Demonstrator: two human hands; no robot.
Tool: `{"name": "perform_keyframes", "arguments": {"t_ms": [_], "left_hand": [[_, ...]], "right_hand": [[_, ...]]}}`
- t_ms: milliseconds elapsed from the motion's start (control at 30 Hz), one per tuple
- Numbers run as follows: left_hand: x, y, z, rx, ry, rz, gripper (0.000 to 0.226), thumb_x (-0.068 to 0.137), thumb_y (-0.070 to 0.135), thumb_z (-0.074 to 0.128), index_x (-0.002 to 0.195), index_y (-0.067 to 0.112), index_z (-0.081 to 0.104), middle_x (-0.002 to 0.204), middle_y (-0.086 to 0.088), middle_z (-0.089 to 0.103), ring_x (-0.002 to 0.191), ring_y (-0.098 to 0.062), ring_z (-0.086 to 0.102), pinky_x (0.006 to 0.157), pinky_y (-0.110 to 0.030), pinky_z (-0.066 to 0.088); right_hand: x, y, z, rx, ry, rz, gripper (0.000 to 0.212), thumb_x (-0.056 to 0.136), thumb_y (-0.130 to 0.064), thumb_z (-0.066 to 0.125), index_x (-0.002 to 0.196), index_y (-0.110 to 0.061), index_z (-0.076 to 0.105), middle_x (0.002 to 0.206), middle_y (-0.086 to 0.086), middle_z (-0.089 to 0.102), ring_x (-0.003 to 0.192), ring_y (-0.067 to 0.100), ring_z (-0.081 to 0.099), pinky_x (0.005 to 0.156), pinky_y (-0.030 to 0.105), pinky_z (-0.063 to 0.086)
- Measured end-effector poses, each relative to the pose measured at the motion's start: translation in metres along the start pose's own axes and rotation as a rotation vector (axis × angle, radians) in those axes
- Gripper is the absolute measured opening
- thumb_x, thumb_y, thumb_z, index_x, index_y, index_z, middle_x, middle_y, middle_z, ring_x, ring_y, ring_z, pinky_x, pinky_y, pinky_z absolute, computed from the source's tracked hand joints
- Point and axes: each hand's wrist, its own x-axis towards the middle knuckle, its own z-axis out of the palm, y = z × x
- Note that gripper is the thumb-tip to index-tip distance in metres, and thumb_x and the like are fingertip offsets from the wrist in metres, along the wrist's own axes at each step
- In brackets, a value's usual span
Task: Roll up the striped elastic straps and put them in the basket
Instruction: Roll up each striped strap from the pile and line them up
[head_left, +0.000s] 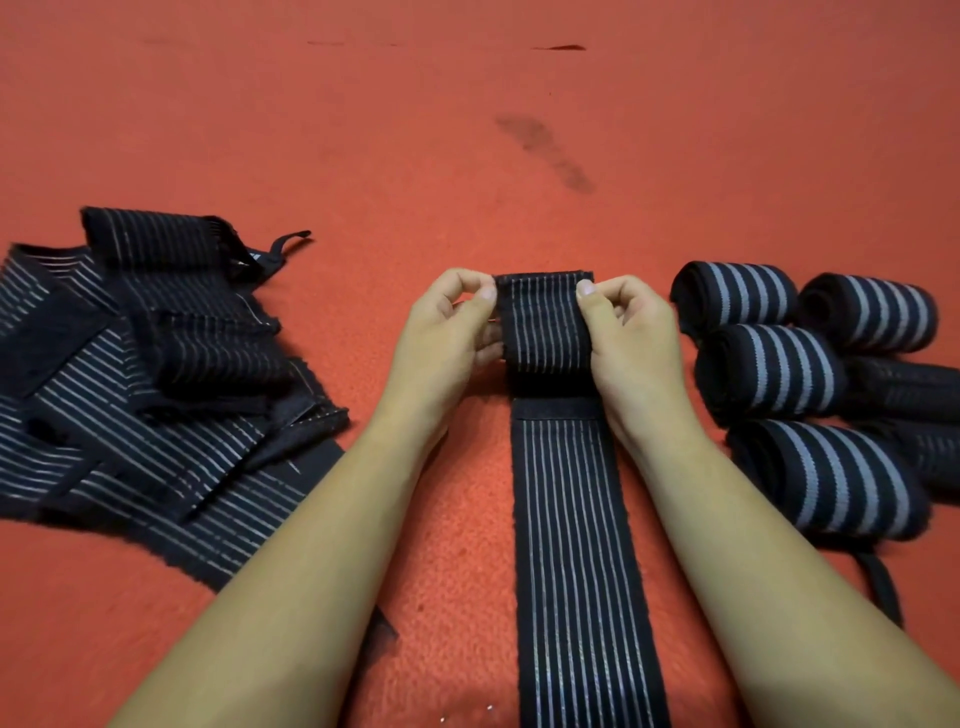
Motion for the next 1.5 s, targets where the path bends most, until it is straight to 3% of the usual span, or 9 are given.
{"name": "perform_keyframes", "arguments": {"t_ms": [200,300,400,500,700,900,1100,1300,1500], "left_hand": [[-0.002,-0.002,-0.004,0.174,-0.070,0.197,0.013,0.099,0.010,0.059,0.108,0.014,0.067,0.093,0.001,0.072,0.086,-0.010,0.065,0.079,-0.034,0.055],[-0.001,-0.001,-0.007,0.223,-0.063,0.245,0.011,0.099,0.013,0.059,0.102,0.019,0.068,0.085,0.006,0.068,0.077,-0.009,0.059,0.071,-0.036,0.050],[-0.001,0.000,-0.007,0.251,-0.045,0.297,0.011,0.100,0.020,0.058,0.099,0.025,0.068,0.077,0.009,0.061,0.066,-0.009,0.048,0.061,-0.033,0.039],[-0.002,0.001,-0.007,0.233,-0.061,0.324,0.011,0.100,0.019,0.057,0.099,0.023,0.067,0.082,0.007,0.062,0.071,-0.009,0.050,0.064,-0.033,0.039],[-0.004,0.004,-0.005,0.208,-0.094,0.329,0.011,0.098,0.002,0.055,0.100,0.009,0.063,0.078,0.014,0.062,0.071,0.002,0.052,0.067,-0.018,0.041],[-0.004,0.002,-0.005,0.253,-0.129,0.371,0.026,0.097,-0.005,0.054,0.119,0.008,0.052,0.089,-0.002,0.060,0.084,-0.007,0.056,0.077,-0.020,0.044],[-0.004,0.003,-0.007,0.341,-0.107,0.397,0.027,0.094,-0.004,0.057,0.104,0.021,0.061,0.092,0.006,0.066,0.084,-0.004,0.060,0.078,-0.022,0.046],[-0.005,0.003,-0.005,0.313,-0.149,0.328,0.003,0.098,0.017,0.059,0.098,0.020,0.060,0.080,0.008,0.058,0.072,-0.003,0.050,0.064,-0.019,0.040],[-0.004,0.003,-0.007,0.278,-0.158,0.358,0.010,0.093,0.011,0.061,0.097,0.020,0.059,0.090,-0.003,0.059,0.084,-0.011,0.053,0.075,-0.027,0.043]], "right_hand": [[-0.003,-0.010,-0.003,0.235,-0.093,0.022,0.011,0.091,-0.020,0.065,0.094,-0.016,0.055,0.075,0.012,0.059,0.069,0.022,0.053,0.062,0.036,0.043],[-0.003,-0.013,-0.007,0.236,-0.221,-0.025,0.014,0.098,-0.015,0.061,0.112,-0.017,0.060,0.080,0.015,0.065,0.074,0.024,0.057,0.067,0.036,0.045],[-0.003,-0.015,-0.008,0.148,-0.257,-0.102,0.010,0.097,-0.011,0.062,0.102,-0.010,0.070,0.086,0.020,0.071,0.078,0.020,0.060,0.074,0.038,0.048],[-0.004,-0.017,-0.009,0.164,-0.261,-0.148,0.013,0.095,-0.004,0.063,0.096,-0.013,0.071,0.093,0.006,0.074,0.087,0.016,0.065,0.086,0.037,0.052],[-0.004,-0.017,-0.014,0.194,-0.298,-0.144,0.014,0.092,-0.003,0.064,0.094,-0.014,0.071,0.087,0.004,0.070,0.085,0.019,0.063,0.082,0.040,0.051],[-0.002,-0.019,-0.015,0.239,-0.274,-0.068,0.009,0.092,-0.012,0.069,0.101,-0.013,0.072,0.086,0.005,0.072,0.083,0.018,0.066,0.079,0.038,0.054],[0.000,-0.017,-0.018,0.115,-0.286,-0.162,0.015,0.087,-0.002,0.070,0.101,-0.008,0.073,0.096,0.001,0.073,0.092,0.011,0.067,0.091,0.034,0.054],[-0.003,-0.020,-0.018,0.136,-0.303,-0.151,0.017,0.084,0.001,0.072,0.094,-0.012,0.073,0.085,-0.005,0.073,0.083,0.008,0.067,0.081,0.028,0.053],[-0.004,-0.021,-0.016,0.157,-0.278,-0.036,0.017,0.092,-0.017,0.070,0.107,-0.011,0.073,0.086,0.002,0.072,0.080,0.011,0.066,0.075,0.029,0.053]]}}
